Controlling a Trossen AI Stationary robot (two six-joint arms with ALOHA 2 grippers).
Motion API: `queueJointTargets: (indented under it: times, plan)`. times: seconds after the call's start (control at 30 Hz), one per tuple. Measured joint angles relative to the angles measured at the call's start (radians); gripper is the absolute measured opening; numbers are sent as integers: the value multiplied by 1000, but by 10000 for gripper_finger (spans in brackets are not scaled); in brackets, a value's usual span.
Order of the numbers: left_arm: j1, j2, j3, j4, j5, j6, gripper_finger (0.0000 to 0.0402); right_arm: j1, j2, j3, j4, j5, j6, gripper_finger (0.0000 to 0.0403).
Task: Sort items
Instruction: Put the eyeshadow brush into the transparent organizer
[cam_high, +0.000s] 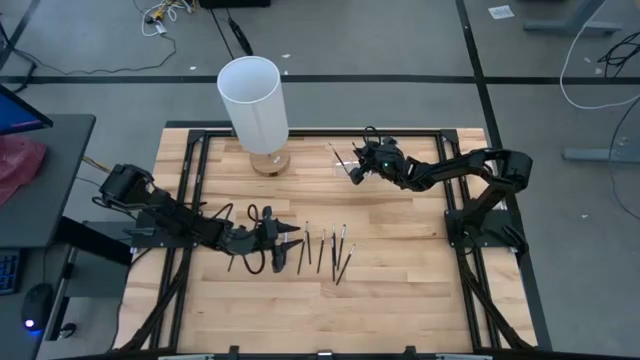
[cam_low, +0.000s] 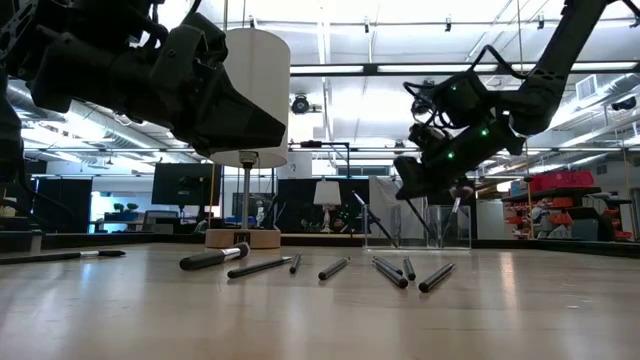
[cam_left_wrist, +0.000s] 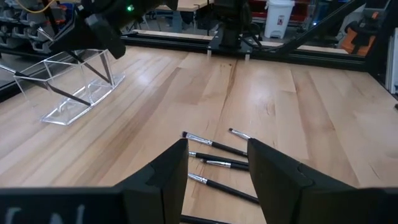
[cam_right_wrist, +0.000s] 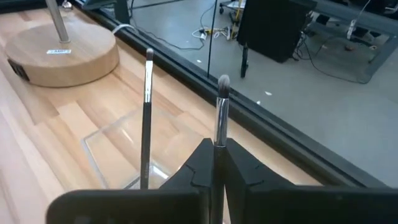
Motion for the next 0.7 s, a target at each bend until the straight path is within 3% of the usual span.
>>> queueJointTargets:
  times: [0.7]
  plan:
    - [0, 0, 0, 1, 0, 0, 169, -1, 0, 0, -45, 2, 64, 56]
